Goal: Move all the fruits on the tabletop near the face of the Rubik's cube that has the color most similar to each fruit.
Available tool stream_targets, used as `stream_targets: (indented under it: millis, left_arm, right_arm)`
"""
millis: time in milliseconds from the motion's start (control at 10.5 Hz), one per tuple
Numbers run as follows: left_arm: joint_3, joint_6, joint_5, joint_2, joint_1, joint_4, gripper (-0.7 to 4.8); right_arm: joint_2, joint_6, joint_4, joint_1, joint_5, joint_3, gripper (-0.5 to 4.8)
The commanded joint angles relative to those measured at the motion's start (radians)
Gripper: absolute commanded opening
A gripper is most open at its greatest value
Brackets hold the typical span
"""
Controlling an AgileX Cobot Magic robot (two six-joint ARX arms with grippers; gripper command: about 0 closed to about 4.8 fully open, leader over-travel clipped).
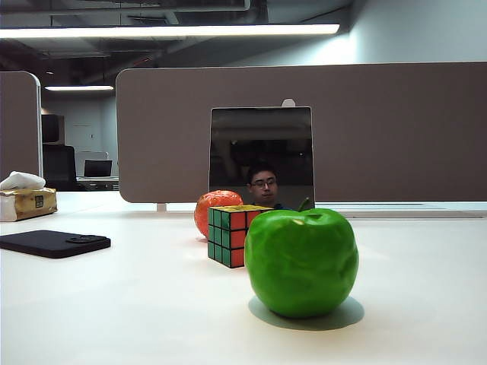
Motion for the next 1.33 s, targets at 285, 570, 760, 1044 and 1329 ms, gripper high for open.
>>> stream_targets:
  millis: [285,570,760,1044,1329]
  left_arm:
    - [0.004,0.027,-0.067,0.0,0.0,0.013,-0.05]
    - [0.005,0.052,-0.103,0.0,0.0,0.013,-0.05]
    - [0.006,0.054,-0.083,0.0,0.0,0.014,-0.05]
    - [0.282,0.177,0.002,0.027,-0.002,-0.308,-0.05]
    - [0.402,0.183,0.121,0.152,-0.004,-0.416,-0.05]
  right_arm:
    - [-0.001,-0.002,0.016,0.0,-0.001,0.0,0.0]
    - [-0.001,-0.002,0.011,0.0,-0.001,0.0,-0.01]
    - [-0.001,-0.002,0.01,0.0,-0.002,0.007,-0.01]
    - [0.022,-0.111,-0.428,0.001,-0.111,0.344,-0.01]
    - [0.15,-0.111,-0.682,0.002,-0.249,0.532,-0.01]
